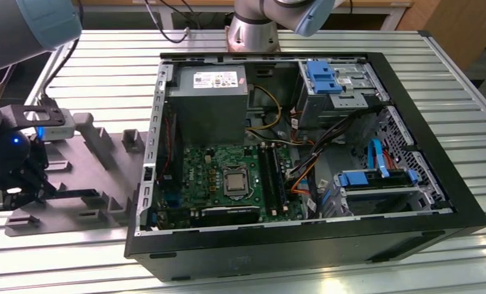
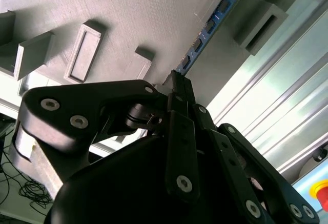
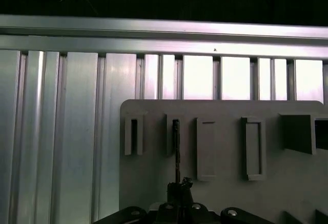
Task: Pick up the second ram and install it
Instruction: 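Pick up the second ram and move it above second insertion slot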
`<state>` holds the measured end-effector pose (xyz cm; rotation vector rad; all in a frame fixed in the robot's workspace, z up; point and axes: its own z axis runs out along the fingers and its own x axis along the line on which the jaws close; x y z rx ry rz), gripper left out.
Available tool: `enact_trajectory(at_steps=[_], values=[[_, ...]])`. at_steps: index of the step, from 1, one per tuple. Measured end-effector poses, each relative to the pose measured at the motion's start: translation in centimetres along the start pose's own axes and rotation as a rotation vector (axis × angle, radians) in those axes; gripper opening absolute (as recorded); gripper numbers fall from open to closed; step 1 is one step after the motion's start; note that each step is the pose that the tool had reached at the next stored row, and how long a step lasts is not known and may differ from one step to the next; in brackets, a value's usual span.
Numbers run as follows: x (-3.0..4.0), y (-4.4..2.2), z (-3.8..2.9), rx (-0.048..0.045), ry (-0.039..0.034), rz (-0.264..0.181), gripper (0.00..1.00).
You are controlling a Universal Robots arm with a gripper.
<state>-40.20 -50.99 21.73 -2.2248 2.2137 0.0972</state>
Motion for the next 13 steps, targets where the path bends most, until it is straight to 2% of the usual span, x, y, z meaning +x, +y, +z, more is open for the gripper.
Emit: enact_trajectory(at_steps=[13], values=[[-0.01,0.02,-0.42,-0.0002,0.0002,0.000,0.12]])
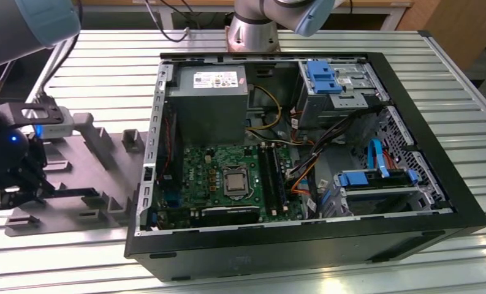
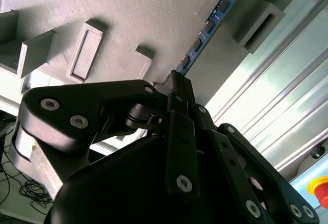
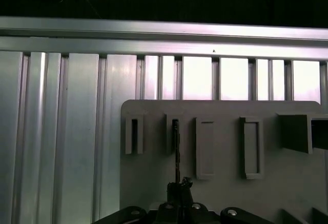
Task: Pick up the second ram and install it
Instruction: 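Pick up the second ram and move it above second insertion slot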
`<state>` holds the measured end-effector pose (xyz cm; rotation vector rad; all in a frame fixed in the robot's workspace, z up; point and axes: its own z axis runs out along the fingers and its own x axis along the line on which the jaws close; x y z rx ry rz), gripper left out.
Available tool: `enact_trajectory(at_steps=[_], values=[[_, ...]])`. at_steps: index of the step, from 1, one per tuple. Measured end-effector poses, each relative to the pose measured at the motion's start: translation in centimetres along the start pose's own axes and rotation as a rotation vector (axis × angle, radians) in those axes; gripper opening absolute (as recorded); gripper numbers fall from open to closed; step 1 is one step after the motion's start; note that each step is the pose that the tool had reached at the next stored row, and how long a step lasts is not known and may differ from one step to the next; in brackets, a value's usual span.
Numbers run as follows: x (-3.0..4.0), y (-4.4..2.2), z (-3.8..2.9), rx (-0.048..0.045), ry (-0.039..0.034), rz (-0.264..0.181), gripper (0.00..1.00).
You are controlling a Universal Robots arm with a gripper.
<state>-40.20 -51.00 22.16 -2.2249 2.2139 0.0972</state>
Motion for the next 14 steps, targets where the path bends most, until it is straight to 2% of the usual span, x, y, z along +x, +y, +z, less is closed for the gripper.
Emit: enact_trajectory(at_steps=[14], values=[[-0.05,0.05,-1.09,0.0001,-0.0001,0.000,0.12]])
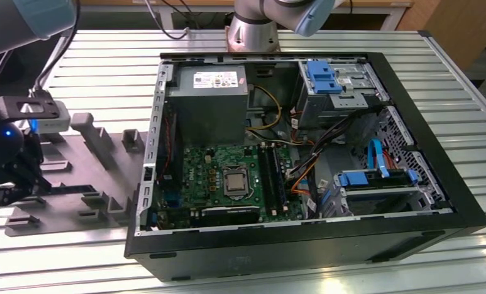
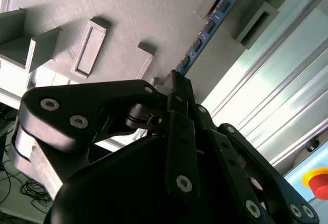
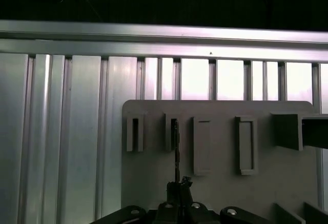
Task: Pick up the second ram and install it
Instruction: 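Pick up the second ram and move it above second insertion slot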
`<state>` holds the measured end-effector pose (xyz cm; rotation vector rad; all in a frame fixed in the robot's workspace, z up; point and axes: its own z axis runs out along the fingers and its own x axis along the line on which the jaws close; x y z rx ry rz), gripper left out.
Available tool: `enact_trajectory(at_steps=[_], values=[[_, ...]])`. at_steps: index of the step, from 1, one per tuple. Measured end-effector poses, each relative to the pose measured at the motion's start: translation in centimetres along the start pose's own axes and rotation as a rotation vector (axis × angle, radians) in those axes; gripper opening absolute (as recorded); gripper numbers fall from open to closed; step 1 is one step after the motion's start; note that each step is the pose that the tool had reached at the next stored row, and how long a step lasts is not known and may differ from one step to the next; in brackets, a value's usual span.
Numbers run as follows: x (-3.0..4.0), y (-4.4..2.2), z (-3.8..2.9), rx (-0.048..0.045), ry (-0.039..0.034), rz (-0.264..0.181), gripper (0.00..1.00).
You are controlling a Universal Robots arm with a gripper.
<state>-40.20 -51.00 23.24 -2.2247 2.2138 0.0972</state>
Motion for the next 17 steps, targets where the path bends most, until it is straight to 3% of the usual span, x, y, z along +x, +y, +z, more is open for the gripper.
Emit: enact_trajectory(at_steps=[17], values=[[-0.07,0.06,-1.53,0.0000,-0.0027,0.000,0.12]])
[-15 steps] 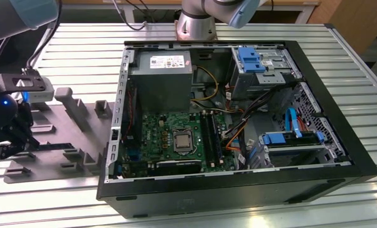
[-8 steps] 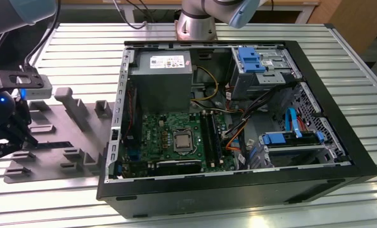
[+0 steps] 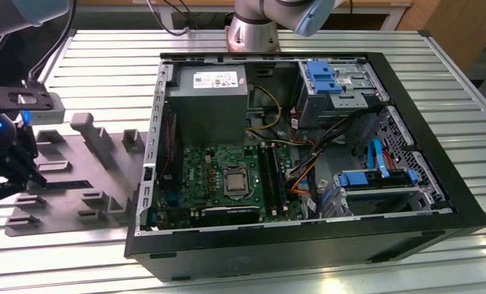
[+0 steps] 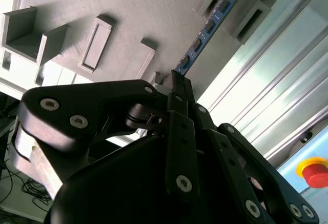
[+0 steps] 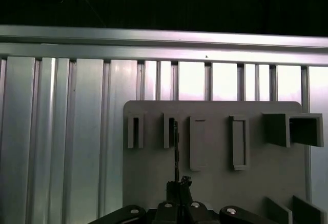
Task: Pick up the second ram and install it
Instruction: 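Pick up the second ram and move it above second insertion slot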
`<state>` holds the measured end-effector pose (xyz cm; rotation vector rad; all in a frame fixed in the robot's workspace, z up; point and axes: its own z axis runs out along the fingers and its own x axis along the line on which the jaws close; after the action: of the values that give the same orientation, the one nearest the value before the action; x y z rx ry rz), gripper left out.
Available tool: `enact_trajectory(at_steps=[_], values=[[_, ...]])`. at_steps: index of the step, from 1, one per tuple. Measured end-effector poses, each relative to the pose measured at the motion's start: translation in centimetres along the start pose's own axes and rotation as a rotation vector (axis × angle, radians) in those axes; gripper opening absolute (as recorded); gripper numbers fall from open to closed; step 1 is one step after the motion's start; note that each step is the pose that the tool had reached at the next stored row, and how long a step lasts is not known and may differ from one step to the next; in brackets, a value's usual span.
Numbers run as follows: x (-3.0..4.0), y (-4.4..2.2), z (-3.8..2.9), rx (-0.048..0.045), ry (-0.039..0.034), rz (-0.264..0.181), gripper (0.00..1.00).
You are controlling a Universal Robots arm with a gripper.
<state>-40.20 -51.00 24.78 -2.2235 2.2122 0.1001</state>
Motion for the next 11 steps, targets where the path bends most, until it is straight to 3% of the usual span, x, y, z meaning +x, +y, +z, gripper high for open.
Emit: enact_trajectory(at_steps=[11], values=[[-0.04,0.03,-0.67,0.0002,-0.0002,0.000,0.12]])
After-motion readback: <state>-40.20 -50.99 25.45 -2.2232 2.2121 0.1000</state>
